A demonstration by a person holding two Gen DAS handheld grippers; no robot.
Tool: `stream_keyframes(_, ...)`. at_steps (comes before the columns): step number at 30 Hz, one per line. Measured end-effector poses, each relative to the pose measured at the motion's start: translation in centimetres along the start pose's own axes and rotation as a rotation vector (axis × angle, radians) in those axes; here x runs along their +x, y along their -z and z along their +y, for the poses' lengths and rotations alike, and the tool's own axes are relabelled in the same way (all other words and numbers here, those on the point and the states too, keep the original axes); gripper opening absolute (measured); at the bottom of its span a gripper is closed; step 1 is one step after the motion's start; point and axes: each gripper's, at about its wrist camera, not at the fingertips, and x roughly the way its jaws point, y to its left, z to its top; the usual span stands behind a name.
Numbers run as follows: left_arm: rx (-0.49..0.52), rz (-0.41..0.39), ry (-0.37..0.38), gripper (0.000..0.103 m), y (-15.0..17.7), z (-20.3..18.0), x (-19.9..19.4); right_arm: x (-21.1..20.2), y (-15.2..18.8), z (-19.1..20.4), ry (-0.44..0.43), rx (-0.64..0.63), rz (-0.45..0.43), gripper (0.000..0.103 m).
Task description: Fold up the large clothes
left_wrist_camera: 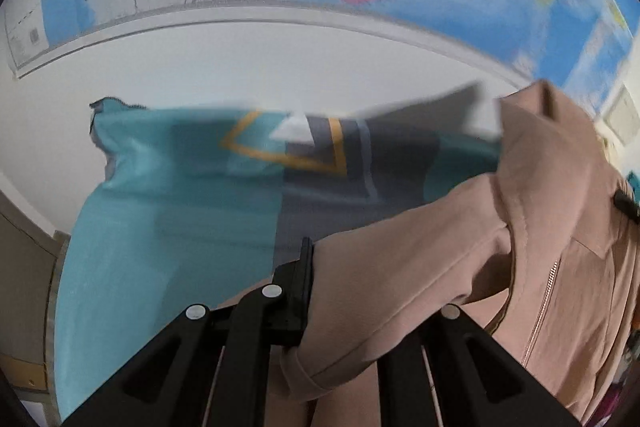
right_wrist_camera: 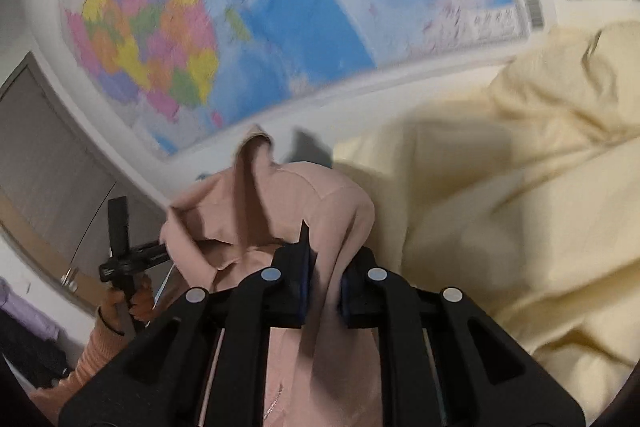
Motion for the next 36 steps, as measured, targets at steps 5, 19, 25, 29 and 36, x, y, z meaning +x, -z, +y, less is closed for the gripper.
stream_keyframes(5, -0.034, 0.125, -0.044, 0.030, -0.5, 1.0, 5.7, 3.2, -0.5, -0.8, 0.090, 0.014, 0.055, 0.030)
stream_keyframes(19, 0.139, -0.065, -0.010, 0.074, 7.5, 5.2, -6.0, -8.2, 8.3, 5.0, 0.233, -0.302, 0.012, 0.088)
stream_keyframes(25, 0.093, 0.029, 0.036, 0.074, 14.1, 8.3, -5.6, -6.8, 17.0, 3.1, 0.274, -0.294, 0.206, 0.088)
stream_keyframes(29, 0.105, 0.078, 0.084, 0.074, 17.3, 8.8, -5.4, -6.6, 18.5, 0.2, 0.190, -0.157, 0.256, 0.018)
stream_keyframes(36, 0.188, 0.071, 0.042, 0.006, 18.2, 6.9, -6.3, -12.9, 12.3, -0.5, 0.239, -0.144, 0.032, 0.002)
